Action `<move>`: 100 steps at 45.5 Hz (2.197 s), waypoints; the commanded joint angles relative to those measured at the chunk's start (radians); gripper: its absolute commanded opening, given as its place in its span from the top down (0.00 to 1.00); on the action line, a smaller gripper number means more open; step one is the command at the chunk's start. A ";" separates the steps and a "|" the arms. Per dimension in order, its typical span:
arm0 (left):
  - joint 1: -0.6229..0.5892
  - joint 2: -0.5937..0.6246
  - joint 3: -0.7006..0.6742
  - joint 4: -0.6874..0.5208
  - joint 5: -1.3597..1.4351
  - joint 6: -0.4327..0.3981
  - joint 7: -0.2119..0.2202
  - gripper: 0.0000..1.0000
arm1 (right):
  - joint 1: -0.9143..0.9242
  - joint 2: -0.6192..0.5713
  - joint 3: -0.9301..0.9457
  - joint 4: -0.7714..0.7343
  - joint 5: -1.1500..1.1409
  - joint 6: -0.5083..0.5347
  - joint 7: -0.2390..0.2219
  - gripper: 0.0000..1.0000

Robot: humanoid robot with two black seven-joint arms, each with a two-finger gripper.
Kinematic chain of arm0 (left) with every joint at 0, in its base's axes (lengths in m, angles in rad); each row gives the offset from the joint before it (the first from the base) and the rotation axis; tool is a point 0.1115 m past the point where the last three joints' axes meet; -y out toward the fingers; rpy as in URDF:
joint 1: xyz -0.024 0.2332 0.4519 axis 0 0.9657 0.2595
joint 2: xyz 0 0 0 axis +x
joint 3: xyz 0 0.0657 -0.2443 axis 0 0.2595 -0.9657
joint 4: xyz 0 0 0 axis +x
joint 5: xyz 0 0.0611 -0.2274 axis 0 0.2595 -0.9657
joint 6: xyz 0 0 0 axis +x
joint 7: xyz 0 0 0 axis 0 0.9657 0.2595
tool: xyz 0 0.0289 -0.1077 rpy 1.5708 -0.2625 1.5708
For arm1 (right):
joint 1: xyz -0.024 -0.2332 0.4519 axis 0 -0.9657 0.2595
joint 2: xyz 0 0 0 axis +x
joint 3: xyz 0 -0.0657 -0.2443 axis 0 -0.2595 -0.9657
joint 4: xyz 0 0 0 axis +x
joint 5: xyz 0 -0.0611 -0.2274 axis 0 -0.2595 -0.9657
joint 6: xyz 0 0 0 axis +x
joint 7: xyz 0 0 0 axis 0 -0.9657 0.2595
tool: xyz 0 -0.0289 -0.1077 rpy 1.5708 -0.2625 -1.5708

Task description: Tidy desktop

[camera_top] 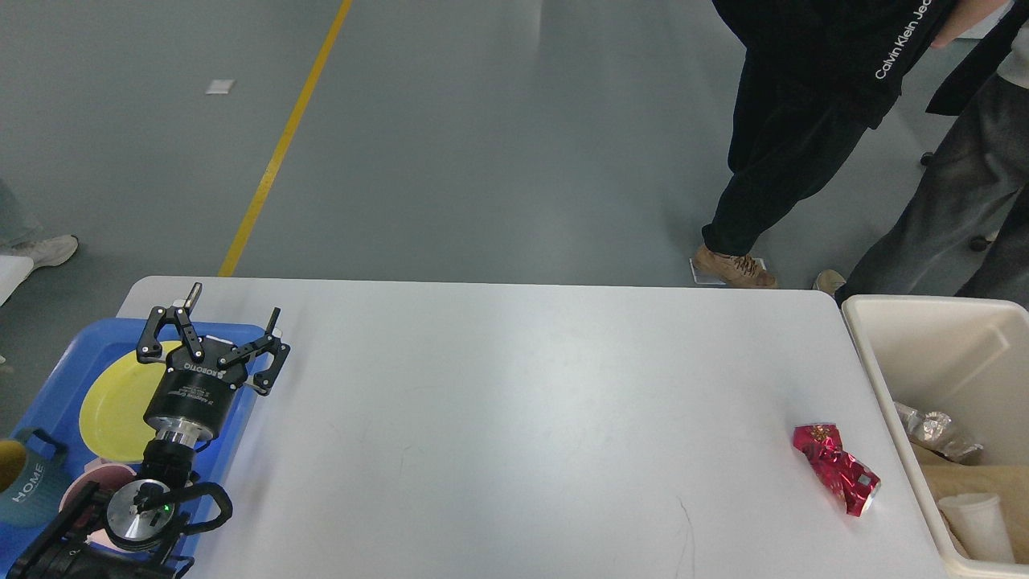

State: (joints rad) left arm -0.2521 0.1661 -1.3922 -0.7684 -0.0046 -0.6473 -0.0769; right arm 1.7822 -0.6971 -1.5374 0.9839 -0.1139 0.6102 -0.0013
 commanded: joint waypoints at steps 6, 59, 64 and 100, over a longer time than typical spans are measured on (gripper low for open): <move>-0.001 0.001 -0.001 0.000 0.000 0.000 0.000 0.03 | -0.742 0.005 0.449 -0.506 -0.001 -0.205 0.000 1.00; -0.001 0.001 -0.001 0.001 0.000 0.000 0.002 0.03 | -1.233 0.277 0.643 -0.807 0.014 -0.668 0.000 0.00; -0.001 0.001 -0.001 0.000 0.000 0.000 0.000 0.04 | -1.233 0.277 0.643 -0.807 0.014 -0.668 0.000 0.00; -0.001 0.001 -0.001 0.000 0.000 0.000 0.002 0.04 | -0.640 0.018 0.502 -0.377 -0.274 -0.306 -0.012 0.00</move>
State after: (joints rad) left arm -0.2531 0.1671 -1.3929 -0.7685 -0.0046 -0.6473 -0.0751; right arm 0.8865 -0.6114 -0.9462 0.3752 -0.2080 0.2565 -0.0067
